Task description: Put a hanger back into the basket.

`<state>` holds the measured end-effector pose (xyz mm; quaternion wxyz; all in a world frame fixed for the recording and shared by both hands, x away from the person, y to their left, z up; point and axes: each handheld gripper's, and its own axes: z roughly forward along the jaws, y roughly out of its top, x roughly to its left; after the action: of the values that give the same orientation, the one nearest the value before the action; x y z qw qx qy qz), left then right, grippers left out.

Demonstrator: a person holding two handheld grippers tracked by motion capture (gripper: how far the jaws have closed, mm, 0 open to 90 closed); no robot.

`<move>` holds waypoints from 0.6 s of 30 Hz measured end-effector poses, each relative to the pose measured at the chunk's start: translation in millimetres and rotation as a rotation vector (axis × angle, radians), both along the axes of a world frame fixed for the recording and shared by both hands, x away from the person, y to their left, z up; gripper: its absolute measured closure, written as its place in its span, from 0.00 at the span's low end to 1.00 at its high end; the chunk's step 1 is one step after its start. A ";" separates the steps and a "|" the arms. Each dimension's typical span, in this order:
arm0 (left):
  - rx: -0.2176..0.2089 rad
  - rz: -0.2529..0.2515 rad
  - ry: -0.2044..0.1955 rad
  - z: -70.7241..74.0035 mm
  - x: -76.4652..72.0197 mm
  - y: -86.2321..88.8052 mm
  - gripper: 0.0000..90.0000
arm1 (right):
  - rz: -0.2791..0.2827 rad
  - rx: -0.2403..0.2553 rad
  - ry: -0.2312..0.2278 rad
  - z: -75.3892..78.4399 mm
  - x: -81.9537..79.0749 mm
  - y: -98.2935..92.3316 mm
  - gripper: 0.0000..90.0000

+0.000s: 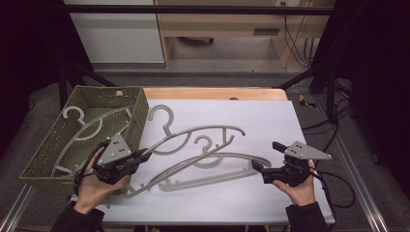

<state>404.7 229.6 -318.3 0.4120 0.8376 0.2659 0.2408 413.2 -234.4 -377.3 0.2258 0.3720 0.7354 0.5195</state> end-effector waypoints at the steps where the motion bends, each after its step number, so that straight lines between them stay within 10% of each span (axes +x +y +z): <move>1: -0.005 0.010 -0.011 4.9 0.6 3.1 0.91 | -0.006 -0.001 0.002 -0.8 -0.5 -1.1 0.03; 18: -0.039 0.146 -0.093 51.1 26.5 59.1 0.91 | -0.076 -0.011 0.023 -9.4 -4.5 -8.8 0.00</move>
<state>431.2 288.7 -267.1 0.4214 0.7957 0.3114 0.3039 408.7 -243.1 -386.7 0.2390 0.4044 0.7262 0.5019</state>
